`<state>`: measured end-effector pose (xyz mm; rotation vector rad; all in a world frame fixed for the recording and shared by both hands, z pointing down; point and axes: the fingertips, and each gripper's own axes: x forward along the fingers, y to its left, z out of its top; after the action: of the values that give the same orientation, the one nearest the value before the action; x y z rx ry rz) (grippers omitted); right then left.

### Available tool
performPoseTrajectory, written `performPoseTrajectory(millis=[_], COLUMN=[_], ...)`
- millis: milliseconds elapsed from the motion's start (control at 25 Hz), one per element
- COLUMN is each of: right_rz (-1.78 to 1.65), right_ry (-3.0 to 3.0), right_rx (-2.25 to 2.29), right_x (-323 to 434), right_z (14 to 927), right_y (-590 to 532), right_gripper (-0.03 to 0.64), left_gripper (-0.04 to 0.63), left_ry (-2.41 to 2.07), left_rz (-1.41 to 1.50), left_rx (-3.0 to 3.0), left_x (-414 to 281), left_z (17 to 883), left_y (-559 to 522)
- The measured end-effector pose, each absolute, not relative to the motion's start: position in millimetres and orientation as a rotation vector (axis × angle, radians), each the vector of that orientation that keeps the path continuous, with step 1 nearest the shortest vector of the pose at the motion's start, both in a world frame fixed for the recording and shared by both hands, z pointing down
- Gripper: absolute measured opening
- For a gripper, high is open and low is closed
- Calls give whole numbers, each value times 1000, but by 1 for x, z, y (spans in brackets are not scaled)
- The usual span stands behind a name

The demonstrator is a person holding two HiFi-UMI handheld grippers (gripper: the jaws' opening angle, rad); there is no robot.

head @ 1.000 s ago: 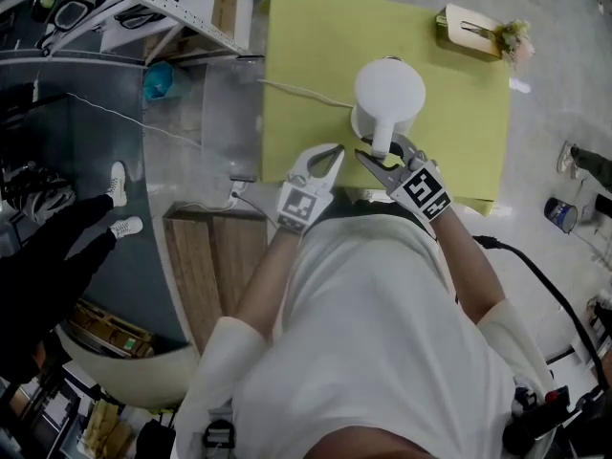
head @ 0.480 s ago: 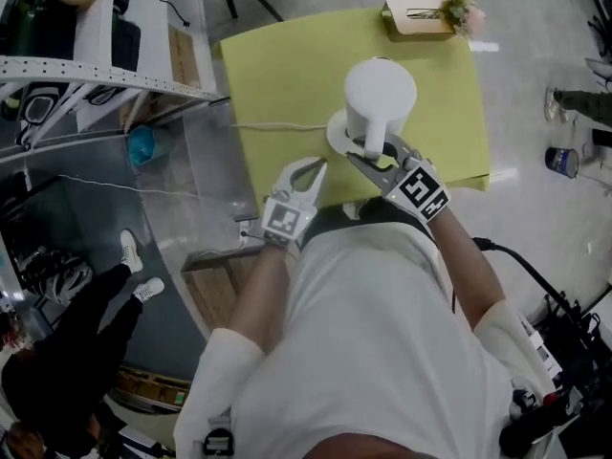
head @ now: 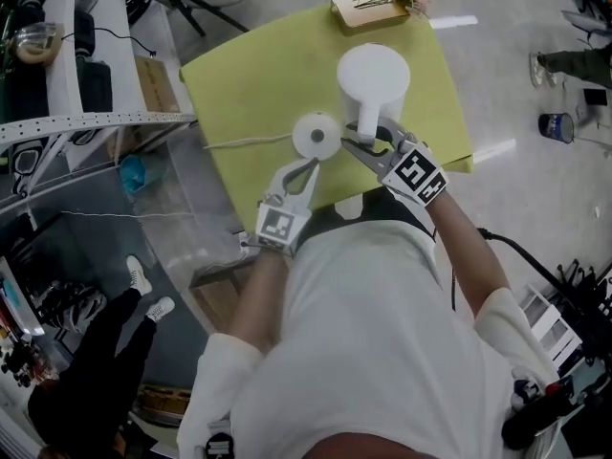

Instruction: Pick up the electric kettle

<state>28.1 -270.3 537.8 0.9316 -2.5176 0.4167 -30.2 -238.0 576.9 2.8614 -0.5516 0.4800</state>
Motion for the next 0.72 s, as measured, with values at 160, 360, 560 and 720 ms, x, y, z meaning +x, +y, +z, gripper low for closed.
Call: performPoseTrajectory(millis=[160,360,560,720], right_rz=[415,404,373,360], right_ry=[-2533,-2543,-2550,-2548], right_rx=[909,866,830,807], right_x=[67,113,146,170], right_z=[539,541,548,557], right_y=[-268,-269,-279,-293], right_gripper=[98,100,100,101], left_gripper=[2,2,2,2], left_ry=[-626,-684,-738,-777], left_rz=[475,490,476,478], left_rx=[2827,2833,2818,2785], left_x=[2,45,78,100], left_z=[580,575,569,572], left_y=[-238,-239,-246,-253])
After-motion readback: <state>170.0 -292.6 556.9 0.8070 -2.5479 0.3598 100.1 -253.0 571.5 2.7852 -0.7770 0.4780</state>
